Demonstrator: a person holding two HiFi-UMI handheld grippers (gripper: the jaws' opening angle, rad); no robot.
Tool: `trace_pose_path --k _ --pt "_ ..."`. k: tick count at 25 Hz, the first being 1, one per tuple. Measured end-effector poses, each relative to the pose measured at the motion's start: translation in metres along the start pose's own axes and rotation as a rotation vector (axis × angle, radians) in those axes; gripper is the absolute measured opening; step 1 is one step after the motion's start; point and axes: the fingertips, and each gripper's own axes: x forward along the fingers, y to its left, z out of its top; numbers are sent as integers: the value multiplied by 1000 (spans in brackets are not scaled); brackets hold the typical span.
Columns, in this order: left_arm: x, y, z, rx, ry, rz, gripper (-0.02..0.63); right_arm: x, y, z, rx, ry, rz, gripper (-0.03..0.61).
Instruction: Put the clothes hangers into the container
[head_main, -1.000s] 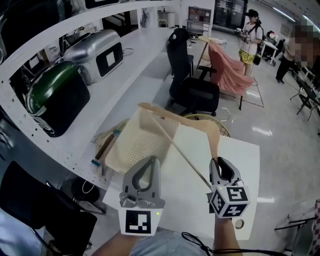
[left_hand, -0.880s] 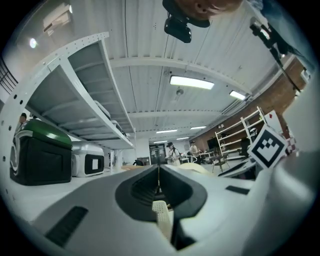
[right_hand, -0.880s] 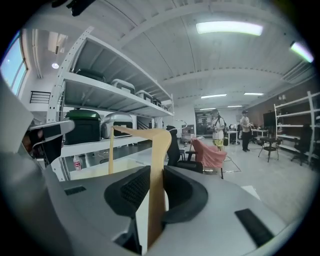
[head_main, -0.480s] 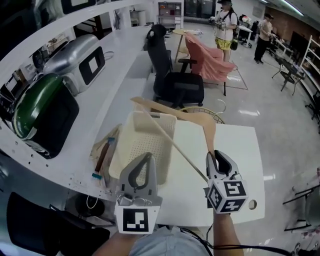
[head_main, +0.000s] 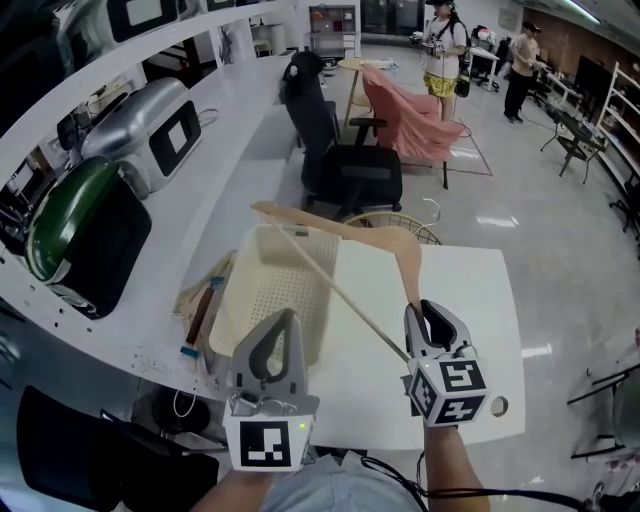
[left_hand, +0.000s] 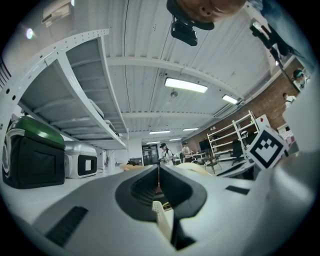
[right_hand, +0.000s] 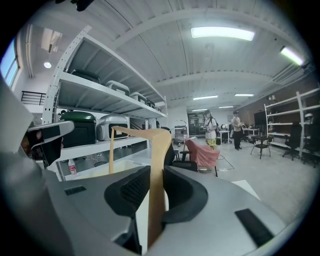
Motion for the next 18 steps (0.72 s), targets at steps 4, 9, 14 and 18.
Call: trace_pose_path --k 4,9,14,18 --pt "-1 -9 -2 18 16 3 14 -1 -5 -5 -5 7 10 89" --pt "4 -6 -7 14 27 -6 14 6 -6 -18 -2 44 4 89" --pt "13 13 -12 -9 5 -42 14 19 8 -22 -19 68 -33 89" --pt "16 39 -18 -29 -3 -88 14 27 28 -28 -24 105 -84 89"
